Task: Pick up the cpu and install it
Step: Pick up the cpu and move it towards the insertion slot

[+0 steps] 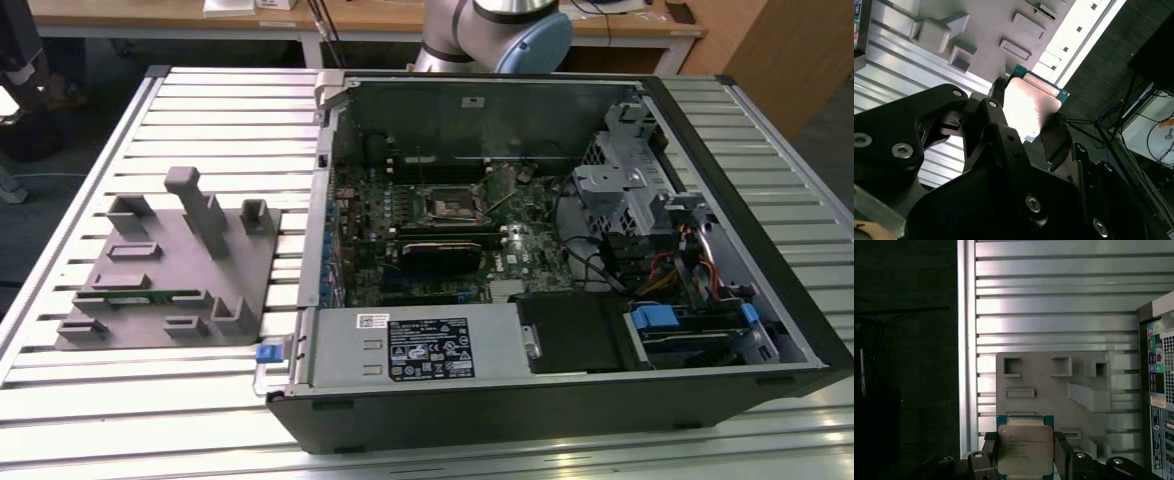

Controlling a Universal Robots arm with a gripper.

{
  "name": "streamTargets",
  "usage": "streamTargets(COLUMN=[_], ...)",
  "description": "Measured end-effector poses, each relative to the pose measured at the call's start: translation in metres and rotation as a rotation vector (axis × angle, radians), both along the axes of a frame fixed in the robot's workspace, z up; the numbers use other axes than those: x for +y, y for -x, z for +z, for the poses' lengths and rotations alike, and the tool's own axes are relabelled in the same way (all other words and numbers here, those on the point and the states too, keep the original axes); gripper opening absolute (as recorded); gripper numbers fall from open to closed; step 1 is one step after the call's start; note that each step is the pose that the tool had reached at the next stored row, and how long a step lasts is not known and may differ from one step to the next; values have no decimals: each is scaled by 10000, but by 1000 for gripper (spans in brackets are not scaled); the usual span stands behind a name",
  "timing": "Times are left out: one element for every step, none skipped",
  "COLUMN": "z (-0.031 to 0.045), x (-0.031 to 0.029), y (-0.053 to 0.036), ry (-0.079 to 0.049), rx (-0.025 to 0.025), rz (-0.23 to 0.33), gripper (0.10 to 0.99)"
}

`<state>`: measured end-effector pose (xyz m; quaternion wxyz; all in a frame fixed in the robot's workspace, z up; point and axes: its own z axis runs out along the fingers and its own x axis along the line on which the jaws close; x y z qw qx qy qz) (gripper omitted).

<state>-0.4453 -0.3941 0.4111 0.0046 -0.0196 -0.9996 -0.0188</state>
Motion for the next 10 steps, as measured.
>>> streamTargets(z=[0, 0, 0, 0, 0, 0, -1, 0, 0, -1], x=[0, 0, 0, 0, 0, 0, 0, 0, 0, 0], y=[-10, -22, -34, -49, -62, -75, -90, -104, -118, -132], ry=[0, 0, 0, 0, 0, 0, -1, -1, 0, 0], rx=[0, 1, 0, 0, -1, 0, -1, 0, -1, -2], rz=[0, 0, 0, 1, 1, 0, 1, 0, 1, 1], gripper=[541, 541, 541, 541, 541, 541, 541, 541, 541, 541])
